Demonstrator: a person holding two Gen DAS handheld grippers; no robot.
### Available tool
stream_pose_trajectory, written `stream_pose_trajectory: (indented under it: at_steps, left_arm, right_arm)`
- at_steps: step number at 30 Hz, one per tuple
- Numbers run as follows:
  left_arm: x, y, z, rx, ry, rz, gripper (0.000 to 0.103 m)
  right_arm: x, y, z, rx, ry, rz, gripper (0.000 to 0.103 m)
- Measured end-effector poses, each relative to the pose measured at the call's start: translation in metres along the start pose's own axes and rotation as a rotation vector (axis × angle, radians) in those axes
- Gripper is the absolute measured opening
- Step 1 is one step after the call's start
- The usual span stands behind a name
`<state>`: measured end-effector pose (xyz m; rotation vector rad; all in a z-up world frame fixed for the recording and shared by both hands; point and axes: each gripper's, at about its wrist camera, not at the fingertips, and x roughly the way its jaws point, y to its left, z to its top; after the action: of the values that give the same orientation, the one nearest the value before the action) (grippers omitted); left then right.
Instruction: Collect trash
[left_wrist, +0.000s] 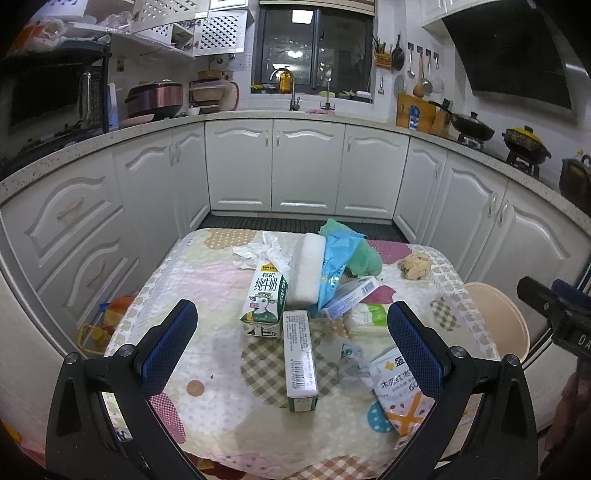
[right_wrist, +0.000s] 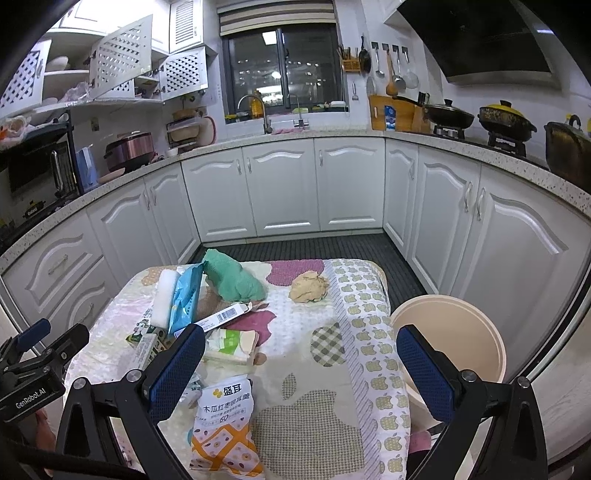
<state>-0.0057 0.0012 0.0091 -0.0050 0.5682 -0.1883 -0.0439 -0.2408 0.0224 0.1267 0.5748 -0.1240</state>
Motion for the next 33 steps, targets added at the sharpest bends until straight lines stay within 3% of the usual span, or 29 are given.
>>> stream_pose_trajectory:
  at_steps: [15,19,22,24,26,29,33]
  left_arm:
    - [0.065,0.015,-0.033,-0.014,0.204,-0.055,0.102]
    - [0.091,0.016,-0.038,-0.012,0.258,-0.072,0.082]
    - [0.117,0.022,-0.043,-0.037,0.337,-0.083,0.056]
    - [0.127,0.031,-0.044,-0.099,0.388,-0.153,0.041]
    - [0.124,0.036,-0.042,-0.122,0.389,-0.179,0.026]
    - [0.112,0.039,-0.038,-0.068,0.368,-0.125,0.026]
    - [0.096,0.051,-0.036,-0.063,0.358,-0.152,0.026]
  right_arm:
    - [0.033,0.02,-0.014,-0.08,0.122,0.059,0.103]
    - [0.049,0.026,-0.017,-0.095,0.157,0.091,0.102]
    - [0.061,0.033,-0.019,-0.102,0.194,0.129,0.092]
    - [0.069,0.039,-0.02,-0.104,0.224,0.175,0.088]
    - [0.08,0.048,-0.022,-0.11,0.263,0.226,0.078]
    - [0.093,0.065,-0.025,-0.129,0.313,0.283,0.064]
    - [0.117,0.098,-0.035,-0.178,0.392,0.361,0.054]
